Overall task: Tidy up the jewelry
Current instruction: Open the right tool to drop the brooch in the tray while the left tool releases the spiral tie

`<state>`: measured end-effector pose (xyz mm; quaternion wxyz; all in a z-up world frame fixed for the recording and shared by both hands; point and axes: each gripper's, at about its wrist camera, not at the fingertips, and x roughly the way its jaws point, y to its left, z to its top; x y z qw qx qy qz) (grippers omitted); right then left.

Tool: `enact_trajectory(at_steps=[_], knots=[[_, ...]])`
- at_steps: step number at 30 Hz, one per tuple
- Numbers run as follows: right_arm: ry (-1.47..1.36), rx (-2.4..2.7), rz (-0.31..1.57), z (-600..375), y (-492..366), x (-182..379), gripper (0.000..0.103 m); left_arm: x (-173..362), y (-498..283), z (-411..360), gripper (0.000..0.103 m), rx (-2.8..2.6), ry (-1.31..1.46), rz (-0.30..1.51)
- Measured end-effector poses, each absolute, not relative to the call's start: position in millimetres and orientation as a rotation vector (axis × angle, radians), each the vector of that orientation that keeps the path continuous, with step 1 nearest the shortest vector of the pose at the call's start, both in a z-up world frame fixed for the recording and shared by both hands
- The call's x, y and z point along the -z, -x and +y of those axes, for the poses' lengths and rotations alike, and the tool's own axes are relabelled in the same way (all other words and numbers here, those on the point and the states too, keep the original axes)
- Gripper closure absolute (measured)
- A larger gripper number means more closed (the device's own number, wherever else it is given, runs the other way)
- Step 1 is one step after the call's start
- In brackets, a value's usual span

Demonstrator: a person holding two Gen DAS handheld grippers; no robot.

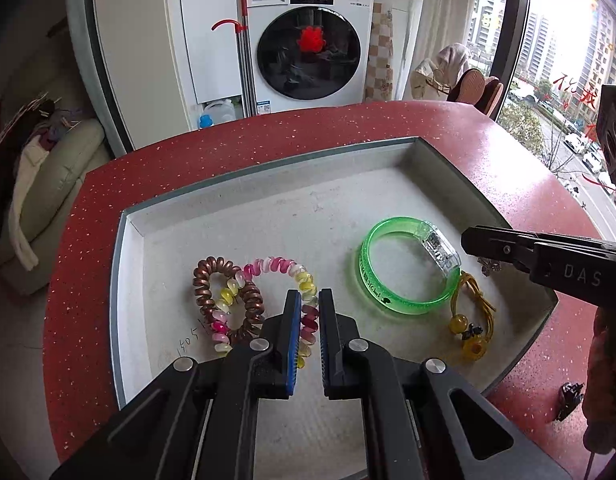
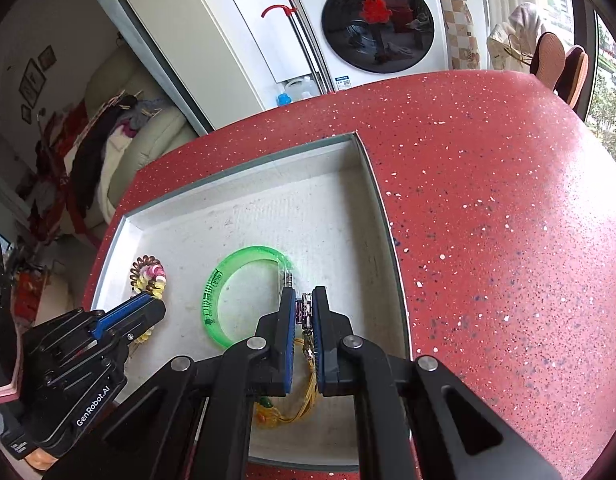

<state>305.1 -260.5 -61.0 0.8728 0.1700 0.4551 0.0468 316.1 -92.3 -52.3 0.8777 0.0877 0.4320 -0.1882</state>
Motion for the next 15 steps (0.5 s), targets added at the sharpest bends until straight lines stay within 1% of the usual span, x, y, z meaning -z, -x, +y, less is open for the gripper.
enact_trajectory(at_steps=[8, 10, 11, 12, 13, 14, 15], knots=[[-0.38, -0.092, 0.95, -267, -304, 66, 0.094, 59, -312, -98, 0.076, 0.367, -0.258, 0.899], [-0.402, -0.103, 0.951, -269, -303, 65, 0.092, 60, -314, -99, 0.076, 0.36, -0.265, 0.906], [-0.421, -0.11, 0.947, -271, -301, 64, 0.085, 61, -314, -99, 0.076, 0.356, -0.265, 0.909], [-0.443, -0.12, 0.94, -272, -301, 62, 0.072, 60, -313, -99, 0.075, 0.351, -0.265, 0.91], [-0.468, -0.133, 0.926, -274, -299, 60, 0.062, 60, -313, -98, 0.075, 0.346, -0.263, 0.909], [-0.491, -0.143, 0.907, -276, -296, 56, 0.047, 58, -312, -97, 0.075, 0.344, -0.258, 0.905], [-0.508, -0.151, 0.887, -277, -294, 53, 0.044, 56, -311, -96, 0.075, 0.344, -0.251, 0.9]])
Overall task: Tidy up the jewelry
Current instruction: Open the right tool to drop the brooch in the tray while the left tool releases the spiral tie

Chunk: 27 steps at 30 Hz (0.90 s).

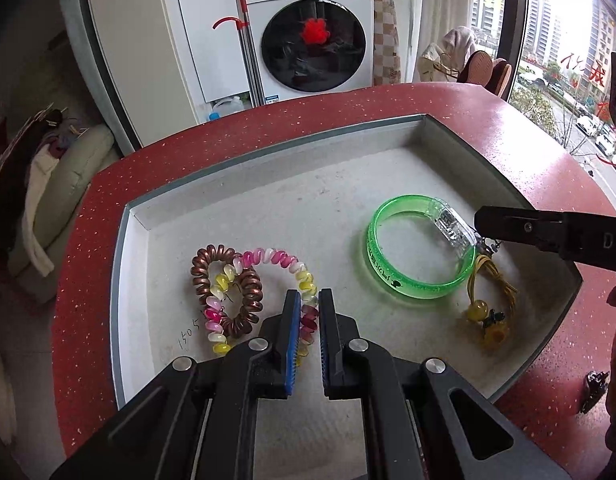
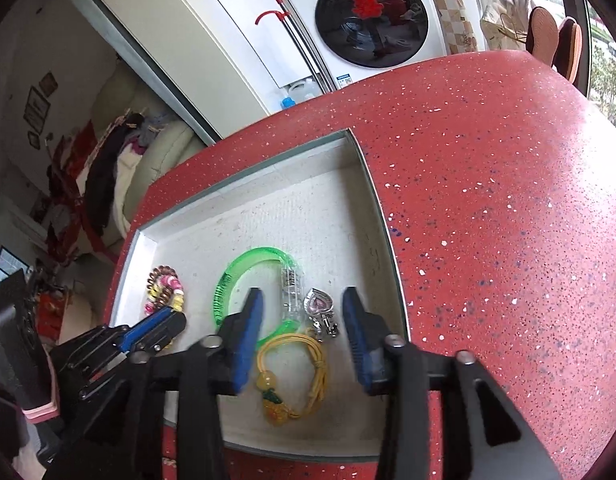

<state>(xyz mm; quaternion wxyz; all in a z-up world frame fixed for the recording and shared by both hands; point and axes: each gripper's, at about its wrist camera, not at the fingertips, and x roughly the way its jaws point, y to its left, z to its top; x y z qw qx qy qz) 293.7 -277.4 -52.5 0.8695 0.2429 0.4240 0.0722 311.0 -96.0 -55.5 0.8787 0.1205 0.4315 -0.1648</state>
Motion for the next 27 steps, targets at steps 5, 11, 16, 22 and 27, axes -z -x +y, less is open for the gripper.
enact_trajectory(at_steps=[5, 11, 16, 22, 27], knots=[[-0.543, -0.168, 0.837, -282, -282, 34, 0.043, 43, -308, -91, 0.075, 0.345, -0.222, 0.879], [-0.569, -0.173, 0.806, -280, -261, 21, 0.04, 31, -299, -88, 0.075, 0.339, -0.213, 0.848], [-0.583, -0.174, 0.795, -278, -244, 15, 0.039, 19, -289, -82, 0.075, 0.337, -0.195, 0.819], [-0.57, -0.165, 0.793, -273, -223, 15, 0.034, 5, -280, -78, 0.075, 0.344, -0.167, 0.797], [-0.569, -0.166, 0.802, -271, -201, 15, 0.028, 1, -272, -73, 0.075, 0.361, -0.146, 0.8]])
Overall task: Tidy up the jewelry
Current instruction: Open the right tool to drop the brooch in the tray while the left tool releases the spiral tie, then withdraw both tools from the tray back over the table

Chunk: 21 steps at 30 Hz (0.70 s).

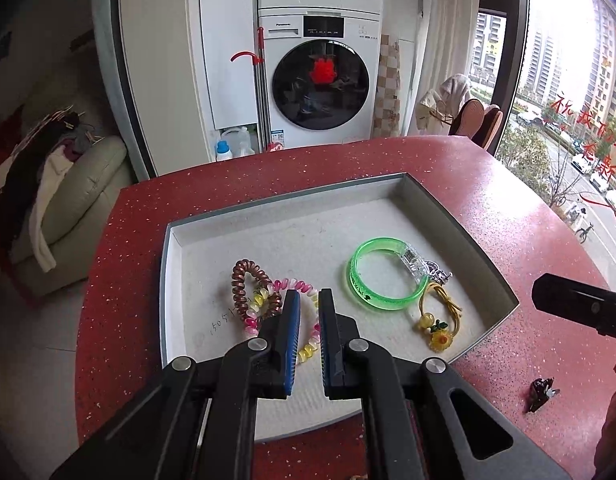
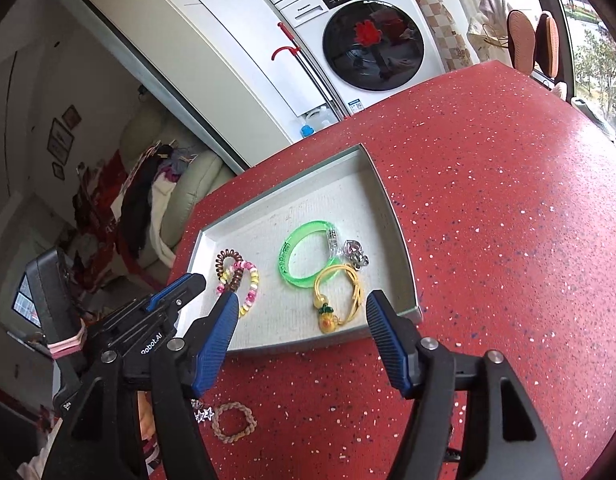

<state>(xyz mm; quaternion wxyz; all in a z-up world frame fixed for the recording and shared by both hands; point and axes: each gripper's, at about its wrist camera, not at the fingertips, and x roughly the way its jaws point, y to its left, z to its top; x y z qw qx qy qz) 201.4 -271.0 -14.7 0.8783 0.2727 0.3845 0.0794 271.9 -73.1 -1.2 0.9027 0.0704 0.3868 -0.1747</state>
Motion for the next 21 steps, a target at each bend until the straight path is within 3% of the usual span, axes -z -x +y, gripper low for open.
enact_trajectory(at_steps=[3, 4, 5, 6, 13, 15, 21], knots=[[-0.57, -0.168, 0.801, -270, -188, 13, 0.023, -2, -263, -72, 0.075, 0.385, -0.145, 0.795], [-0.57, -0.168, 0.802, -270, -184, 12, 0.023, -3, -260, -71, 0.068, 0.39, -0.144, 0.792], [-0.57, -0.168, 0.803, -270, -180, 11, 0.023, -5, -257, -70, 0.015, 0.39, -0.143, 0.792], [-0.57, -0.167, 0.802, -270, -176, 11, 0.02, -6, -253, -67, 0.0, 0.374, -0.14, 0.786], [-0.524, -0.135, 0.768, -263, -145, 3, 0.015, -10, -230, -57, 0.0, 0.367, -0.155, 0.737], [-0.492, -0.122, 0.729, -260, -134, -2, 0.0, -9, -221, -53, 0.0, 0.355, -0.174, 0.723], [-0.45, -0.121, 0.678, -251, -112, -17, 0.0, -6, -195, -37, 0.0, 0.348, -0.179, 0.711]])
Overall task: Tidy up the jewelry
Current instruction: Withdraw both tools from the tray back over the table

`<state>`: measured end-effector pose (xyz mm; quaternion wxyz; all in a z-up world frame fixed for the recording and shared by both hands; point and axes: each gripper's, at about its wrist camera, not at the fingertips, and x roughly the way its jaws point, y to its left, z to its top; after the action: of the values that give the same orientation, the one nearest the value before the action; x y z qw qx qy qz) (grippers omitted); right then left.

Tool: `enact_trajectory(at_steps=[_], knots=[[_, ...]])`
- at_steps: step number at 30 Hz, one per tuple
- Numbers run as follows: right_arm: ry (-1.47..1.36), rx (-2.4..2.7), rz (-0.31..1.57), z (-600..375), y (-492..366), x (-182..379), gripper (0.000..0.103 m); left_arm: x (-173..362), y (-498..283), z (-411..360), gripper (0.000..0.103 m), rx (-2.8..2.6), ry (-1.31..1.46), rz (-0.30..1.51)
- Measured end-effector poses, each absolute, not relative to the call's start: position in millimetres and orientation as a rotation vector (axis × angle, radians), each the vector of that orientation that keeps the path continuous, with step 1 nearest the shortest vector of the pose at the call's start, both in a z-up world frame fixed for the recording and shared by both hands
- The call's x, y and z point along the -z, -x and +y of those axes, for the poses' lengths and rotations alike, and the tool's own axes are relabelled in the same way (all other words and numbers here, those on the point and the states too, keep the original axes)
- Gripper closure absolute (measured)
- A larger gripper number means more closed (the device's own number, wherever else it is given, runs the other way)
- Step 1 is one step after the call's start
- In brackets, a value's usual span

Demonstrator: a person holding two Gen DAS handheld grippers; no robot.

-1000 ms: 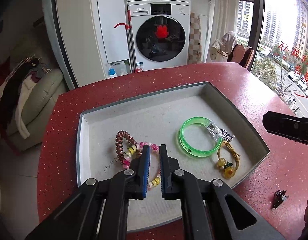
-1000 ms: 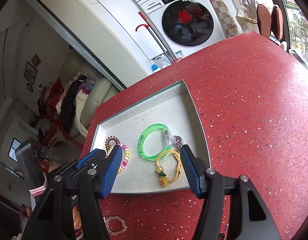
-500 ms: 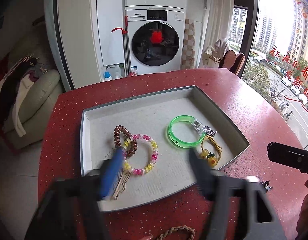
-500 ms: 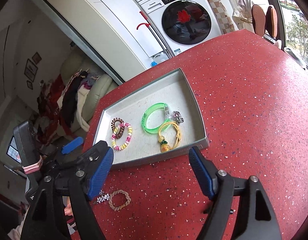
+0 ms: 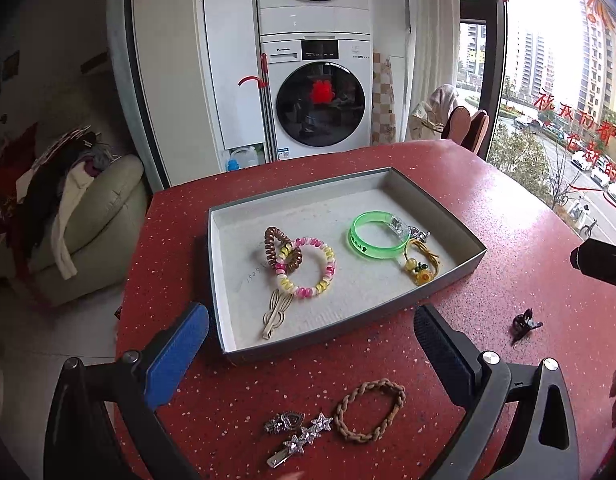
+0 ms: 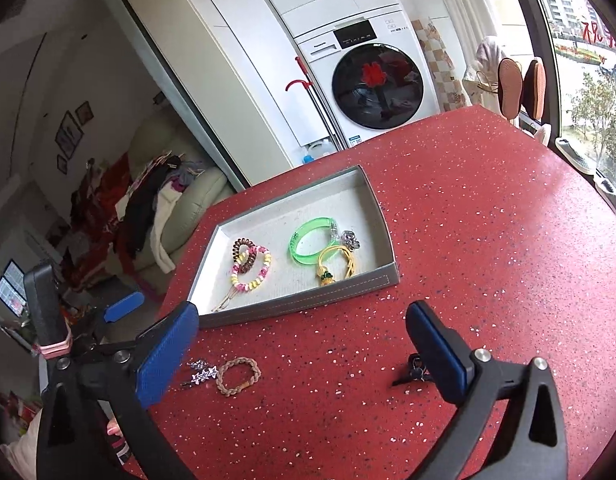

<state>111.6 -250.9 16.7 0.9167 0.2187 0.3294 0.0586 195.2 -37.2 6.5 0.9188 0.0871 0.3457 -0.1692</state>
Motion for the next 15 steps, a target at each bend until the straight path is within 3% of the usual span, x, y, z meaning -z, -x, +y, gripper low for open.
enact_trajectory(at_steps=[6, 15], knots=[[-0.411, -0.136, 0.756, -246, -100, -12, 0.0, 6, -176, -16, 0.0, 0.347, -0.153, 0.762], [-0.415, -0.101, 0.922, -241, -81, 45, 0.0, 42, -153, 24, 0.0, 0.272, -0.153, 0.836]])
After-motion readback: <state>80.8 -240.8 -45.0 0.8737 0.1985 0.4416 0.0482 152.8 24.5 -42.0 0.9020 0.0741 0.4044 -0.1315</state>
